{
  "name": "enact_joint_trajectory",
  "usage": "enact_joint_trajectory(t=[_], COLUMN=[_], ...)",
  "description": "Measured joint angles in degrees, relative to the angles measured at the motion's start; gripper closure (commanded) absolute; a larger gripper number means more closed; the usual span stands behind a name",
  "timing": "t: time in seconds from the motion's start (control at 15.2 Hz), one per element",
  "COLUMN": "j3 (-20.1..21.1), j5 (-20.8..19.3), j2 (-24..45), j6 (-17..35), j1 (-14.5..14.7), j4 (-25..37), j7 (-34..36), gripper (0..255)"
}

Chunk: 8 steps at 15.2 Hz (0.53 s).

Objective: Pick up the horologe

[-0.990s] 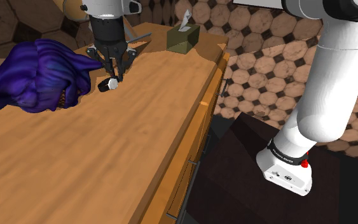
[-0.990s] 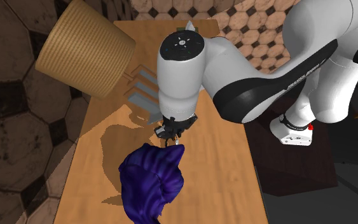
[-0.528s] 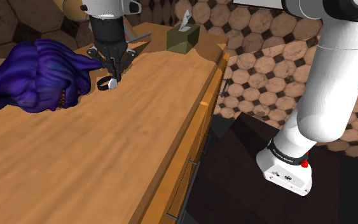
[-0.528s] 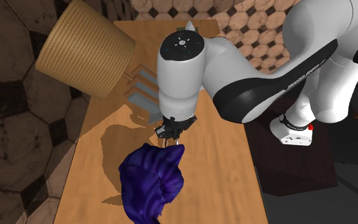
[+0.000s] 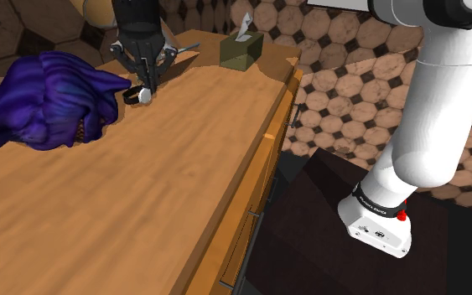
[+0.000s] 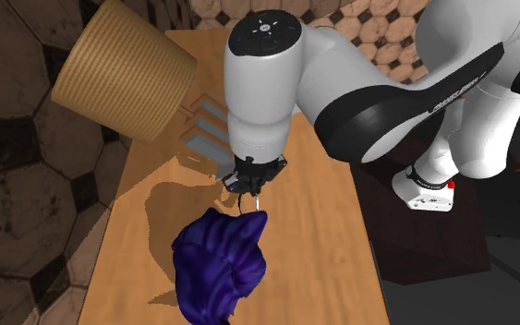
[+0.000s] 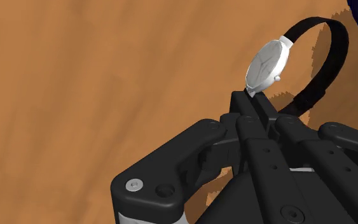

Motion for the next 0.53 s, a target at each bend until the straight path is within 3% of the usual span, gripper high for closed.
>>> enact_joint_trajectory(t=[0.53], j3=[0.1], j5=[-1.18], j2=[1.96], j6=[-6.73], j1=[1.76], j4=[8.46], j7=[0.3], gripper=[255])
